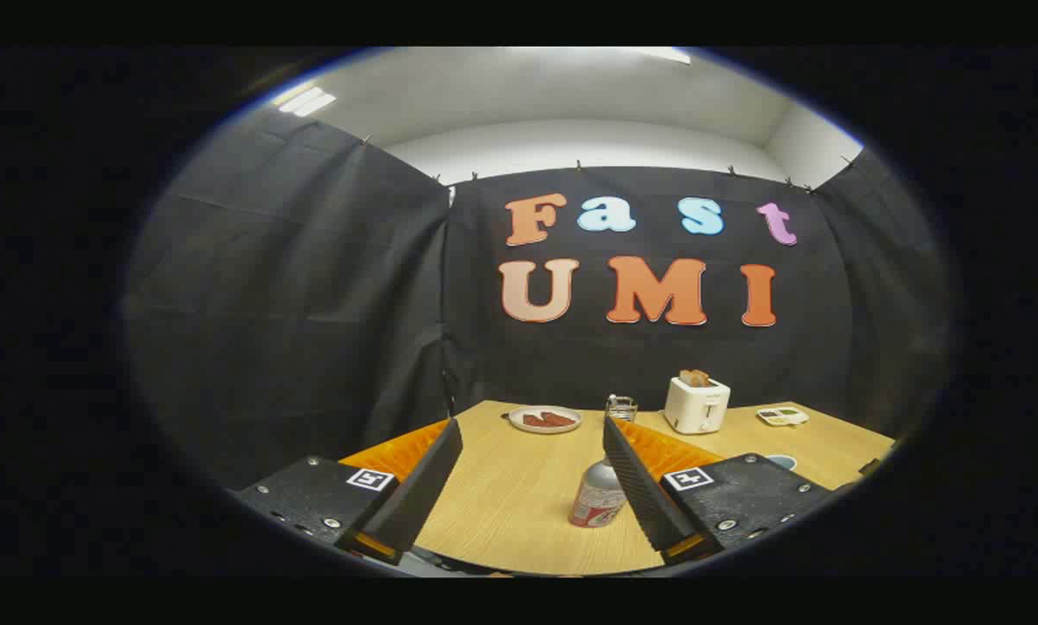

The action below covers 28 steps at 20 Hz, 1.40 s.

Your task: Take the bottle from table, then pour the juice into the cup, finally place the bottle on the coaster

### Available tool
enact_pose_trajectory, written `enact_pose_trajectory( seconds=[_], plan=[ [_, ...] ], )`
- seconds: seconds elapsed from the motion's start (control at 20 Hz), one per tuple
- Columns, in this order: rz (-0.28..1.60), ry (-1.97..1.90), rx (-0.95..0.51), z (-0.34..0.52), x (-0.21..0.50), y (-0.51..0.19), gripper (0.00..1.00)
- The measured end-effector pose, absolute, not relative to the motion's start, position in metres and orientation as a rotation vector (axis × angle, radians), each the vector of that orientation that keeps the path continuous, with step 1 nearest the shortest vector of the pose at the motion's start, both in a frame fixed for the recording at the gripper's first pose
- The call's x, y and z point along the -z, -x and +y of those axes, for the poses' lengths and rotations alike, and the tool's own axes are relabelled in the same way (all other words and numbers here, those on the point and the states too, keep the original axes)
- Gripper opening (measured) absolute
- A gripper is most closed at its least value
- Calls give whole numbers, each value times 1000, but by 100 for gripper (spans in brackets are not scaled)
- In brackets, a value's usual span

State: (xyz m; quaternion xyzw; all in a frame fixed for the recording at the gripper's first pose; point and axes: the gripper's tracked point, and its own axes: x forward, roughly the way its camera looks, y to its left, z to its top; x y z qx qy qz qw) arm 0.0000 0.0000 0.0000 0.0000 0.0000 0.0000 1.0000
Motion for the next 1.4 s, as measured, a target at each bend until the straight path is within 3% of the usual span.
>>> enact_pose_trajectory(
  seconds=[1.4],
  plan=[
    [30,-29,-32,12,18,-7,97]
  ],
)
